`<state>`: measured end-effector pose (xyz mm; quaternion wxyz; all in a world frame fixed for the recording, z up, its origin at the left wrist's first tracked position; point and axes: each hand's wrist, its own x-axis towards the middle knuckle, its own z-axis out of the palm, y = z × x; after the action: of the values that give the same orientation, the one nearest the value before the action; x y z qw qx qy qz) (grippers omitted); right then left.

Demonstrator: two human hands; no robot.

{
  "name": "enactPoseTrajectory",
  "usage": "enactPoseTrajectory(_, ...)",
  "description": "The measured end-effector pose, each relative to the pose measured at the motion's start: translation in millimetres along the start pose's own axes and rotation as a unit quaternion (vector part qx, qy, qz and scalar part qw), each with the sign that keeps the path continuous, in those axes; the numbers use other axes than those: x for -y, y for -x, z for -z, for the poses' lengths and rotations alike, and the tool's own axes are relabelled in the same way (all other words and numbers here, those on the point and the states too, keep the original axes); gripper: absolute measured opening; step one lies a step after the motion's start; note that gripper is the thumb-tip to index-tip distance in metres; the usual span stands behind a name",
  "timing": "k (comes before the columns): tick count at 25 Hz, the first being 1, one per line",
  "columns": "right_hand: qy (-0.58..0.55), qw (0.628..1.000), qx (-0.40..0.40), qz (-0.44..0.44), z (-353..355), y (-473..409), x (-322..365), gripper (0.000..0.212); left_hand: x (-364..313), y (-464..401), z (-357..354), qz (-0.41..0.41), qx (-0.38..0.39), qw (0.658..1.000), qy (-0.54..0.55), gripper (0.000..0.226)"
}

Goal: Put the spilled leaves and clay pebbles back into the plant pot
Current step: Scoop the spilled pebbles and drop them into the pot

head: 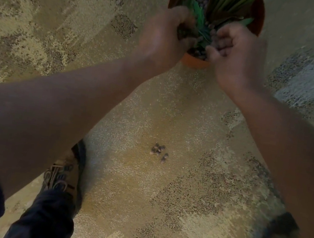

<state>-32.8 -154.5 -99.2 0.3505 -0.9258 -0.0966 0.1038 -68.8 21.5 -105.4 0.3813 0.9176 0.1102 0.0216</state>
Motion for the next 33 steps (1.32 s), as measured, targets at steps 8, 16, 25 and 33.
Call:
enactPoseTrajectory(8,0.034,0.995,0.060,0.068,-30,81,-30,0.007,33,82,-19,-0.063,0.031,0.997,-0.006,0.016)
enactPoseTrajectory(16,0.066,0.912,0.382,-0.137,-100,204,-56,0.045,79,212,-58,0.090,0.433,0.891,-0.101,0.060)
enactPoseTrajectory(25,0.109,0.922,0.335,-0.163,-123,216,-48,0.022,68,212,-71,0.034,0.369,0.918,-0.144,0.023)
enactPoseTrajectory(33,0.092,0.936,0.300,-0.157,-120,221,-55,0.014,73,210,-76,0.043,0.353,0.925,-0.133,0.018)
